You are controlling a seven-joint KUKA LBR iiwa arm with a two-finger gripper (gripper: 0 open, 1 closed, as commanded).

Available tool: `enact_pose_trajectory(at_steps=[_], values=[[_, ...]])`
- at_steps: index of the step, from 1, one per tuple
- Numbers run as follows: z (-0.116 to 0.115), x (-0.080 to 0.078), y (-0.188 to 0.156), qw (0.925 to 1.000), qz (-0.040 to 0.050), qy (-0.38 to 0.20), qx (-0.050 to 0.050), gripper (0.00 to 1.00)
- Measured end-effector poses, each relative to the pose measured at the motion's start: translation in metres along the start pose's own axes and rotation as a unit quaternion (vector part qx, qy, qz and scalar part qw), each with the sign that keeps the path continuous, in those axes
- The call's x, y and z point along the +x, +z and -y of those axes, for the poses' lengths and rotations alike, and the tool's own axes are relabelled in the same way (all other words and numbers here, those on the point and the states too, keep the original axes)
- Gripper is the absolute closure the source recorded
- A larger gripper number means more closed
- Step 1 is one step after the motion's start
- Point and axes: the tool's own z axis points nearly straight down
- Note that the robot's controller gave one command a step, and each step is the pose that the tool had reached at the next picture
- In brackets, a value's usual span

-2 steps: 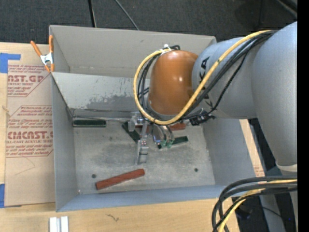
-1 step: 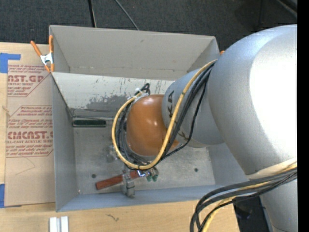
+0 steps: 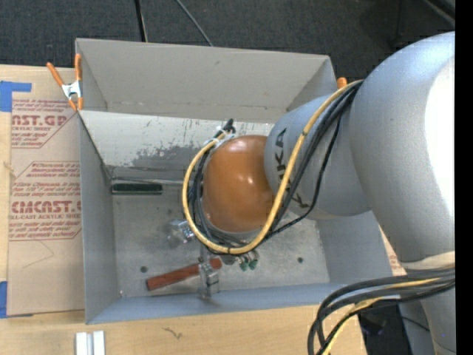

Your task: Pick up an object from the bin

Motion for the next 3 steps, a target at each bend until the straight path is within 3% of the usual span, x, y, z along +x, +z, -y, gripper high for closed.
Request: enact_pose_trajectory(at_steps=[1,2,3], values=[[0.001,-0.001,-0.003,1.0000,-0.0008,0.004,-0.001,0.00],[0.002,-0.003,0.030,0.9996,0.0028,-0.027,0.001,0.00],[0.002,-0.005,0.029,0.9996,0.0026,-0.027,0.000,0.00]])
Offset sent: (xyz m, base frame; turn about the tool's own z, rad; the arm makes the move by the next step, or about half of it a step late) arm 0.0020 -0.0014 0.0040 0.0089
